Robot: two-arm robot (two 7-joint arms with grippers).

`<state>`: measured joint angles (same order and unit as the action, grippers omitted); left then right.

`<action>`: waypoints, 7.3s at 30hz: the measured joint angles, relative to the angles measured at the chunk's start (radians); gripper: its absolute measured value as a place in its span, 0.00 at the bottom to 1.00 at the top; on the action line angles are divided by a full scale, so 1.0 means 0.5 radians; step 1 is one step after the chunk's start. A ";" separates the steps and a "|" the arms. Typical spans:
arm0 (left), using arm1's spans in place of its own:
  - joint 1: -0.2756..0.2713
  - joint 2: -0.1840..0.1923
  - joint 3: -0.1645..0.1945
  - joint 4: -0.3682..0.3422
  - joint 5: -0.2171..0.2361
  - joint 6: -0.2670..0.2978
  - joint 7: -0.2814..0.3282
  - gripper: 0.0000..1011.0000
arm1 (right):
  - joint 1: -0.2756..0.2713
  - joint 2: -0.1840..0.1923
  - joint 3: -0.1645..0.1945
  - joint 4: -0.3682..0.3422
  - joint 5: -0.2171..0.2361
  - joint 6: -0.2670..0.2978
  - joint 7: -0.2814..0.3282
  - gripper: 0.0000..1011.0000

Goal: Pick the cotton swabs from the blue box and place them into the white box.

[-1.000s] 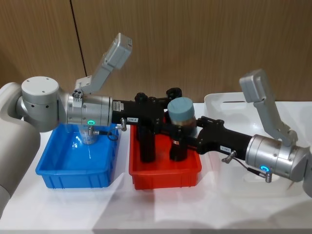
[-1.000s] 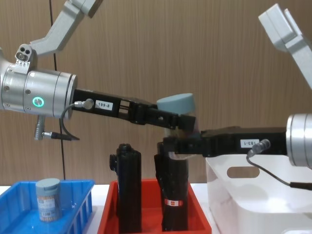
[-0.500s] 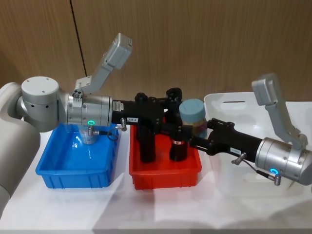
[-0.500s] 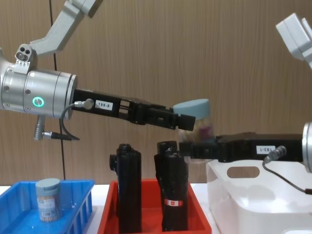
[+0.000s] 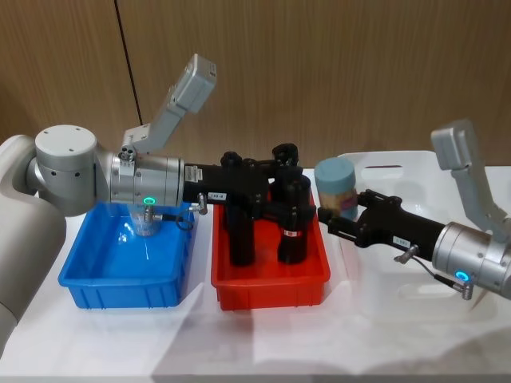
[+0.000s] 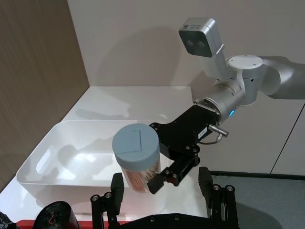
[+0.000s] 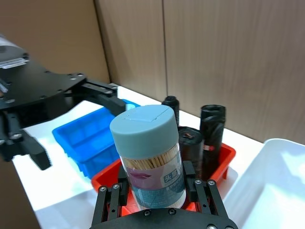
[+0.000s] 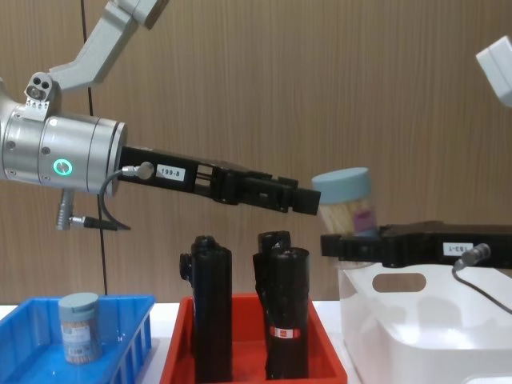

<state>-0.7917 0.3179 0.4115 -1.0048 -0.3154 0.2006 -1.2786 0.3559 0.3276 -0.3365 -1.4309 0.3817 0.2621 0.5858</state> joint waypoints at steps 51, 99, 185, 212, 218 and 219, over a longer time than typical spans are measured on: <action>0.000 0.000 0.000 0.000 0.000 0.000 0.000 0.99 | -0.060 0.257 0.159 0.047 -0.380 0.208 -0.270 0.83; 0.206 0.024 0.015 -0.231 0.041 -0.070 0.470 0.99 | -0.487 0.142 0.194 -0.429 -0.264 -0.174 -0.700 0.99; 1.110 0.129 0.087 -1.244 0.231 -0.376 2.534 0.99 | -0.741 0.020 0.221 -0.672 -0.189 -0.456 -1.038 0.99; 1.126 0.135 0.074 -1.254 0.187 -0.370 2.520 0.99 | -0.741 0.020 0.221 -0.672 -0.189 -0.456 -1.038 0.99; 1.160 0.162 0.056 -1.286 0.118 -0.379 2.519 0.99 | -0.741 0.020 0.221 -0.672 -0.189 -0.456 -1.038 0.99; 1.166 0.167 0.053 -1.292 0.109 -0.379 2.520 0.99 | -0.741 0.020 0.221 -0.672 -0.189 -0.456 -1.038 0.99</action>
<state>-0.2088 0.4013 0.4380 -1.6508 -0.2611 0.0109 -0.0185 -0.0146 0.3375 -0.2258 -1.7667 0.2874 0.0341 0.0667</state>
